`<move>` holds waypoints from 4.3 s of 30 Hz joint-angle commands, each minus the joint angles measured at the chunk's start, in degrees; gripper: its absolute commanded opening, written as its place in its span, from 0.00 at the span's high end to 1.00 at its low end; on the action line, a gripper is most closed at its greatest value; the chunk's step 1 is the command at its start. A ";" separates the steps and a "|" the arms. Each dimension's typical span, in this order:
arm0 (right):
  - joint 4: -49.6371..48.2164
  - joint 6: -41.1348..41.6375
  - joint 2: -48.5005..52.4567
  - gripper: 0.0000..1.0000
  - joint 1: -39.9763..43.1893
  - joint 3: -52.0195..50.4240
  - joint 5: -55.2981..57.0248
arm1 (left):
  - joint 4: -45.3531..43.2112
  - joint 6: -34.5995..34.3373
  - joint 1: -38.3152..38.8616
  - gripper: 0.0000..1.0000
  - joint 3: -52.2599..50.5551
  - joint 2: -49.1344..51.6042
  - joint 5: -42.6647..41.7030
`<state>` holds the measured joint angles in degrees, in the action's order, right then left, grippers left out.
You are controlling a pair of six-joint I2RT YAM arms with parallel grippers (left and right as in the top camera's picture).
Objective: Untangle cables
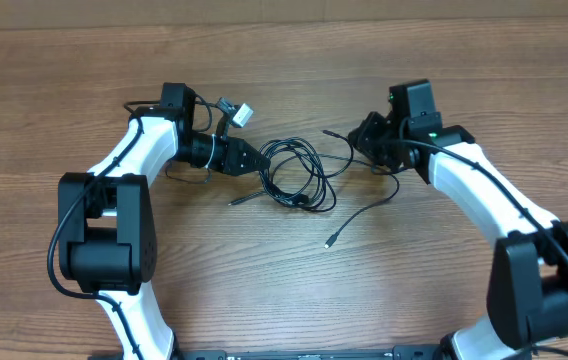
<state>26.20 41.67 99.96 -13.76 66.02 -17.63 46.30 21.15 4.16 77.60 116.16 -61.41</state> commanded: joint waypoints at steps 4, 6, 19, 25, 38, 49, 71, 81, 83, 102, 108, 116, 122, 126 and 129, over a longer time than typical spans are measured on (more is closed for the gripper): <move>-0.04 -2.99 2.19 0.80 0.02 1.44 -6.95 | 0.17 2.67 0.37 0.96 0.92 0.37 -2.75; -0.28 -2.99 2.19 0.80 0.02 1.44 -6.95 | 0.17 2.67 0.37 0.96 0.92 0.37 -2.75; -0.22 -3.19 2.19 0.96 0.02 1.44 -10.75 | 0.17 2.64 0.37 0.96 0.92 0.37 -2.75; 0.66 -7.74 -0.09 0.96 1.31 1.55 -13.60 | 0.17 2.62 0.37 0.96 0.92 0.37 -2.73; 12.09 -12.22 -9.42 0.96 -1.11 1.55 -14.08 | 0.13 1.51 0.37 0.96 0.92 0.37 -2.71; 17.46 -13.88 -9.42 0.96 -10.43 1.55 -14.01 | -0.26 0.63 0.35 0.96 0.92 0.37 -2.71; 17.00 -7.96 -2.73 0.96 -20.68 1.44 -12.76 | -0.52 0.48 0.35 0.96 0.92 0.37 -2.75; 16.24 -9.18 -2.40 0.74 -20.57 4.26 -12.39 | -0.50 0.48 0.37 0.96 0.92 0.37 -2.75; 17.73 -9.18 -3.37 0.64 -19.98 5.55 -10.08 | -0.52 0.48 0.37 0.96 0.92 0.37 -2.75; 16.68 -8.90 -4.31 0.74 -16.79 8.85 0.48 | -0.50 0.48 0.37 0.96 0.92 0.37 -2.75; 15.65 -8.61 -4.31 0.93 -16.48 9.44 0.48 | -0.50 0.50 0.37 0.96 0.92 0.37 -2.73; 14.69 -5.07 -3.74 0.96 -17.16 8.94 2.95 | -0.50 0.48 0.37 0.96 0.92 0.37 -2.75; 9.14 -2.40 -1.31 0.96 -20.17 6.69 10.38 | -0.50 0.48 0.37 0.96 0.92 0.37 -2.75; 4.92 -1.27 1.01 0.96 -21.64 6.29 15.26 | -0.48 0.48 0.37 0.96 0.92 0.37 -2.75; 2.54 -0.92 2.64 0.96 -22.23 6.29 17.66 | -0.48 0.48 0.37 0.96 0.92 0.37 -2.75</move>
<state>30.06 39.35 100.84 -35.59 72.95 -5.23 45.80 22.44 4.16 77.60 116.16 -61.95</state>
